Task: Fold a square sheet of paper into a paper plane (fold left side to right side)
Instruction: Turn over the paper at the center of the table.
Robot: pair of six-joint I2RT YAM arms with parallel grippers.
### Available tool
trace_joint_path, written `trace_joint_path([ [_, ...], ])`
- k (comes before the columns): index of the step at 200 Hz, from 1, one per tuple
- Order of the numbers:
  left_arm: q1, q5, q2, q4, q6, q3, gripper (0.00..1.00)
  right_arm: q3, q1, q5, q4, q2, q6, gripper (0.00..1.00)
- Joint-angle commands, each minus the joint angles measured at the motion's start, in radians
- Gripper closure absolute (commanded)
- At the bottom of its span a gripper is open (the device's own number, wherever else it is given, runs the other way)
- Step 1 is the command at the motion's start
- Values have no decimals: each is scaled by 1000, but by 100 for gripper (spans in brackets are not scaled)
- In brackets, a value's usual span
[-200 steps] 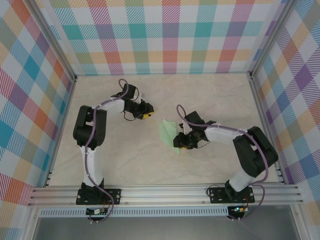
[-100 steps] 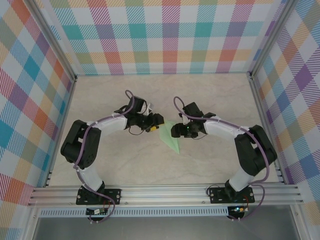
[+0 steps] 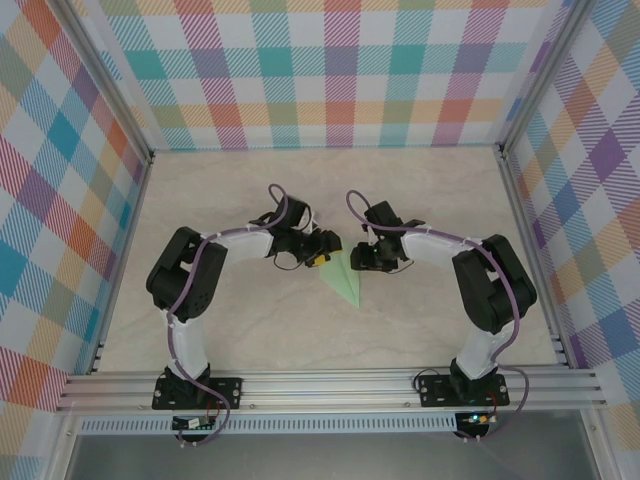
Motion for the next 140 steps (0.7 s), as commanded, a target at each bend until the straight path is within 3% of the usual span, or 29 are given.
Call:
trace_joint_path([
  [1,-26,3,42,5,-5,48,47,-12,-2,-8,7,-12,7,53],
  [32,-34,2,87,-1,-11,99,55,-16,-2,-12,3,-20,7,53],
  [59,-42,-1,100,-4,-20,124,79,-37,-2,10,-22,-94,-2,49],
  [72,-45,-6,92,-9,-23,130,85,-47,-2,24,-54,-144,-12,47],
  [98,-51,-9,80,-33,-23,146,88,-94,55,86,-86,-245,-1,46],
  [140,-59,3,96,-81,-27,197,88,-123,250,340,-142,-314,46,44],
])
